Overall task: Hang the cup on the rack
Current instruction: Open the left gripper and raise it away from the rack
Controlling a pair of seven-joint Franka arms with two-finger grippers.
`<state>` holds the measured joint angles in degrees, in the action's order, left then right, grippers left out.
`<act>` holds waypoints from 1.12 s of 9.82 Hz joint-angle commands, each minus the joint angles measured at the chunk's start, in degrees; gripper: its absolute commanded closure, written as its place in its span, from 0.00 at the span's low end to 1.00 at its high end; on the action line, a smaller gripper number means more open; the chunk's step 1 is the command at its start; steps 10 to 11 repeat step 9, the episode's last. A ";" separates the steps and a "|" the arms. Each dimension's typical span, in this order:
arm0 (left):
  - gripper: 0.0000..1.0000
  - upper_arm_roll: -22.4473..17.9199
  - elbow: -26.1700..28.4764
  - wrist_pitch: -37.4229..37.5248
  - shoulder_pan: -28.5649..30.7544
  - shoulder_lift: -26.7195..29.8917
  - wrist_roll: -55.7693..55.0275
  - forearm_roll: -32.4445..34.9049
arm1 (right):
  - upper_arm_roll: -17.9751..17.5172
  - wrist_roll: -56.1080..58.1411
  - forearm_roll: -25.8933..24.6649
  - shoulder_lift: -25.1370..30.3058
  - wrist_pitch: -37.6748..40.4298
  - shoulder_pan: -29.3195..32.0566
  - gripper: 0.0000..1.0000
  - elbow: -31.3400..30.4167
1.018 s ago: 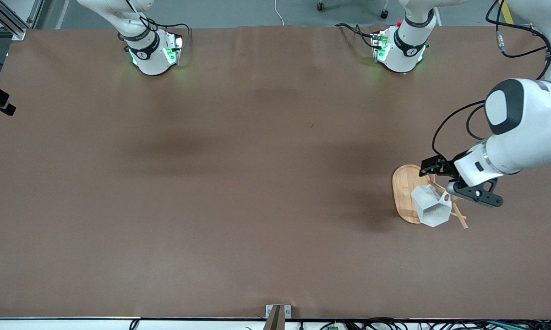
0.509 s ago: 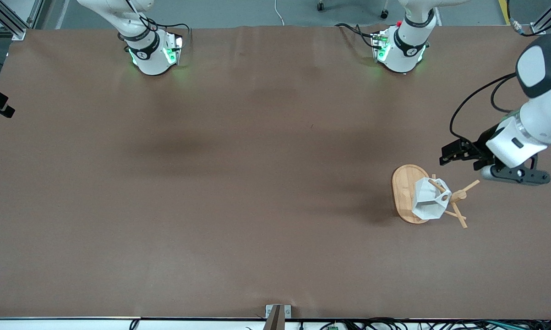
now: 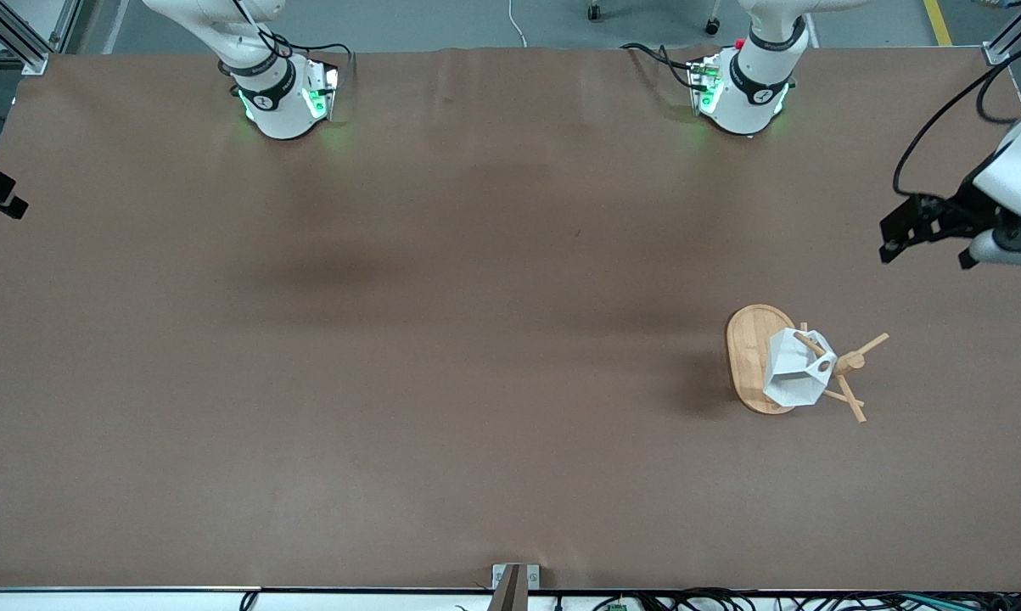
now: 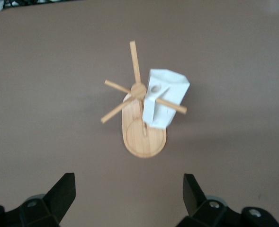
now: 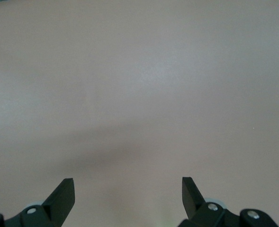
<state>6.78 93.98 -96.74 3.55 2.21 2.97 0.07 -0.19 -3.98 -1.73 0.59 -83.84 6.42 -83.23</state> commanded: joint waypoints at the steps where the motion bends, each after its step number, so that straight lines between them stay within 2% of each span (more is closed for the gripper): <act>1: 0.00 -2.46 -1.26 9.59 -3.36 0.94 -2.42 1.07 | -0.51 -0.67 -0.03 -0.06 0.25 0.61 0.00 0.26; 3: 0.00 -2.04 -0.99 12.52 -4.08 2.96 -7.61 1.07 | -0.51 -0.67 -0.03 -0.06 0.25 0.61 0.00 0.26; 11: 0.00 -1.24 -1.52 12.89 -4.70 2.88 -7.46 1.07 | -0.51 -0.67 -0.03 -0.06 0.34 0.61 0.00 0.18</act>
